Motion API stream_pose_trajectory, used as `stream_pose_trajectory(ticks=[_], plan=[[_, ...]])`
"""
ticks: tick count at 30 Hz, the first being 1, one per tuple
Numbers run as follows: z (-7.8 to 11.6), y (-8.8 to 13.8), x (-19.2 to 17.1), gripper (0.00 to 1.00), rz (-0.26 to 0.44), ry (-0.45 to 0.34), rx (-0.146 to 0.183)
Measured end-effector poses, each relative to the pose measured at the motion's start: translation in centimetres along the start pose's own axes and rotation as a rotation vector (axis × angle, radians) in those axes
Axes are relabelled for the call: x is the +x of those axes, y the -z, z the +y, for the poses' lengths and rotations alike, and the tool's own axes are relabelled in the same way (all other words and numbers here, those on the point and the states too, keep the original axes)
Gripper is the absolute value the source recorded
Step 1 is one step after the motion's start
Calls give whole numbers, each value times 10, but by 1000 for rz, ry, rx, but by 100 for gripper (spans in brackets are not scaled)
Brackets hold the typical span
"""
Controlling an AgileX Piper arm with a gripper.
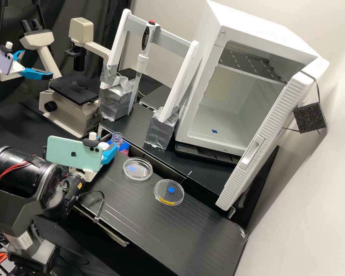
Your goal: Open the bottle
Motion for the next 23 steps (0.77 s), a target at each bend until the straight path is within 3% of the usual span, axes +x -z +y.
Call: stream_pose_trajectory(ticks=[12, 16, 23], plan=[[26, 24, -17, 100, 158, -138, -18], [36, 34, -26, 100, 191, -221, -4], [53, 34, -36, 100, 188, -354, 105]])
